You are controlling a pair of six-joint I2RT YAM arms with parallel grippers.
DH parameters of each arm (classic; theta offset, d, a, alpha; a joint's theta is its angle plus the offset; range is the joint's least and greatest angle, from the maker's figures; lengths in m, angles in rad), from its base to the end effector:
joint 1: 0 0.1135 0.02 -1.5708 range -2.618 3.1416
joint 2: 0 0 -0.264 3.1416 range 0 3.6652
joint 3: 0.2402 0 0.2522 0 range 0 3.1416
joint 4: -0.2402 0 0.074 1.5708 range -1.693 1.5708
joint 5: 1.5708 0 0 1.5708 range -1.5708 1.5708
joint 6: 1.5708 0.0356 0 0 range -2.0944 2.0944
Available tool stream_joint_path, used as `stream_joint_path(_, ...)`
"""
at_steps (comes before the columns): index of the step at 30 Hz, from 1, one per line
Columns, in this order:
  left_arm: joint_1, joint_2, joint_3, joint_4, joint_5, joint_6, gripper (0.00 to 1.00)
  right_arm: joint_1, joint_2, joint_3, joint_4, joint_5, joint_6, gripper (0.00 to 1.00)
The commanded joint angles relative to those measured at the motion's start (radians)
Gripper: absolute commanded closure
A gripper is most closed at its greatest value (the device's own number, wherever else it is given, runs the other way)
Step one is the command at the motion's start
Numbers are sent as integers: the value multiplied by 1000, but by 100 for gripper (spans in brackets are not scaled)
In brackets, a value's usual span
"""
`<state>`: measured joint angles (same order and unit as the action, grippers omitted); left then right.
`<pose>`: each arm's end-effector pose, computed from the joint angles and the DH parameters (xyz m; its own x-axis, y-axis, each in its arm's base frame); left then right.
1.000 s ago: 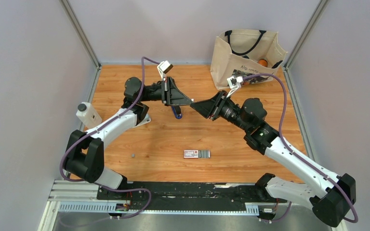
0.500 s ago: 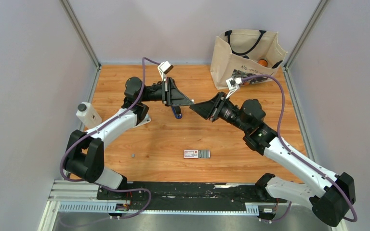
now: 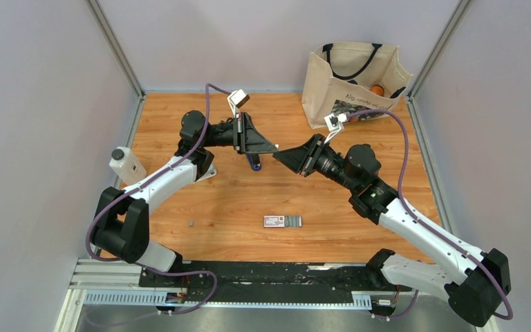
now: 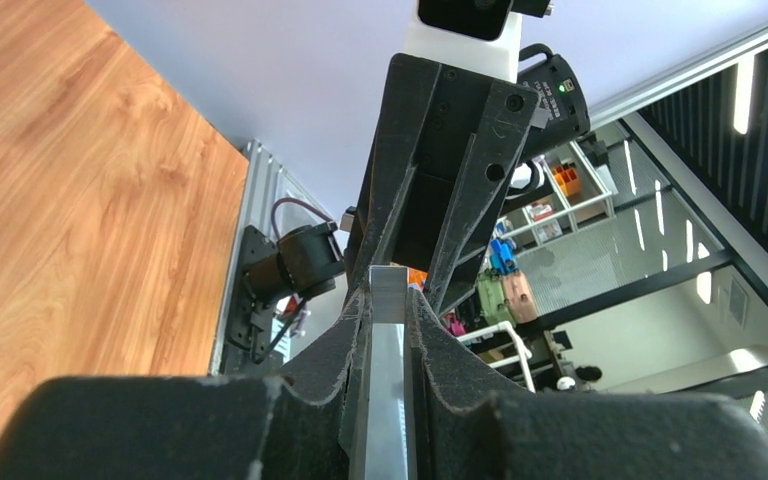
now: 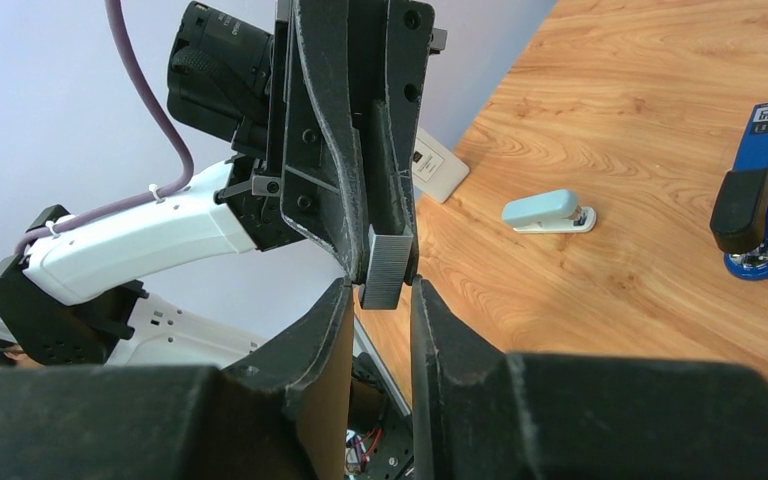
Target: Unload the staples from the stapler
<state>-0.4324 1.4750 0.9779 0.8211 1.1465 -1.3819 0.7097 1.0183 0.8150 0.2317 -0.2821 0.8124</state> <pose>0.2794 -0.1647 0.3404 -0.8856 -0.0366 -0.4630 0.4636 -0.1288 -0.8766 0.1768 0.1650 0.3506 -0.5927 0.4100 -0.6932 -0.5912 0.3629 0.7202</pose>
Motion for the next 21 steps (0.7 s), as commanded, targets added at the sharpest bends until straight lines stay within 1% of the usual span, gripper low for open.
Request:
stream_joint_path(1,-3,-28,10,30,-4,17,78,-1,-34,-14,24,11,4,99)
stream_joint_path(7,-3,-27,4,61,-1,-14,78,-1,-44,-22,27,14,5,100)
stream_joint_path(10,-2,-30,-1,65,-4,-17,80,-1,-47,-25,26,14,4,95)
stream_joint_path(11,-3,-31,1,67,-5,-17,80,-1,-47,-25,26,18,4,95)
stream_joint_path(14,-3,-33,-2,67,-5,-17,80,-1,-46,-22,31,20,4,100)
stream_joint_path(17,-3,-38,-5,67,-4,-13,78,-1,-41,-17,32,20,4,100)
stream_joint_path(19,-3,-42,-8,64,-2,-9,75,-3,-40,-17,32,20,4,100)
stream_joint_path(21,-3,-47,-15,58,-7,-2,69,-1,-41,-19,32,20,4,100)
